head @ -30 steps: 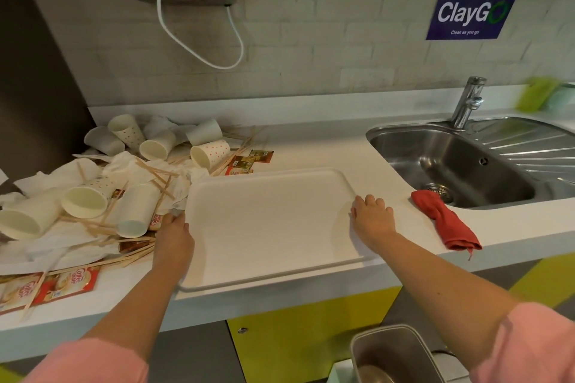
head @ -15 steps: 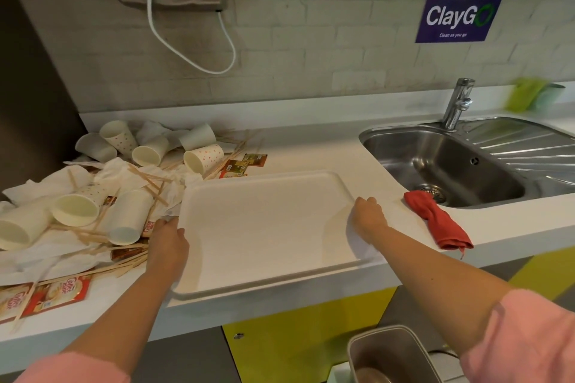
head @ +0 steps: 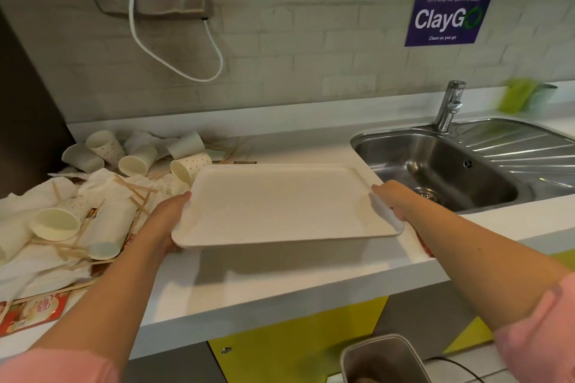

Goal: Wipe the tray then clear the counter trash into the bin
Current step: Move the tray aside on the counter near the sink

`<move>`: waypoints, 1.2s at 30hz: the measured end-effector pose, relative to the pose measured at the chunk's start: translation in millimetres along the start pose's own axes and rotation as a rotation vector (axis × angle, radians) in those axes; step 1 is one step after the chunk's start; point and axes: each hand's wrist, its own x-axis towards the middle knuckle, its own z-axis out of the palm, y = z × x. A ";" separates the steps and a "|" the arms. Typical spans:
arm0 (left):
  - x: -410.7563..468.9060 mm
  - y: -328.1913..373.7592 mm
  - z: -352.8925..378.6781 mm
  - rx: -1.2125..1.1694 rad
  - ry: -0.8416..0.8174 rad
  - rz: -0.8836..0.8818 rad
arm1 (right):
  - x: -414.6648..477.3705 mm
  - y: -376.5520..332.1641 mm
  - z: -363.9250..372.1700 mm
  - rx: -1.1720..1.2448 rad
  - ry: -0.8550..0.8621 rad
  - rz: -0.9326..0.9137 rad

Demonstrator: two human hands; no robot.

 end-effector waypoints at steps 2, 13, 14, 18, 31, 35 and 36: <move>4.1 4.8 5.0 -0.323 -0.074 -0.095 | 10.2 4.2 -6.0 0.055 0.002 0.047; 8.3 11.3 112.9 -0.777 -0.270 0.030 | 44.8 -4.1 13.6 0.619 0.142 0.042; 6.2 5.6 127.7 -0.670 -0.301 0.020 | 45.3 -6.6 19.7 0.697 0.176 0.023; 5.1 -13.7 175.6 -0.305 -0.354 0.117 | 48.2 -8.0 49.8 0.779 0.270 0.056; 54.8 4.7 176.5 -0.175 -0.317 0.106 | 92.0 9.3 9.8 1.034 0.135 0.042; 65.6 -5.0 180.5 -0.173 -0.340 0.005 | 111.5 21.5 10.0 0.953 0.228 0.035; 69.0 -7.8 183.6 -0.184 -0.339 -0.022 | 115.4 24.1 12.2 0.937 0.273 0.041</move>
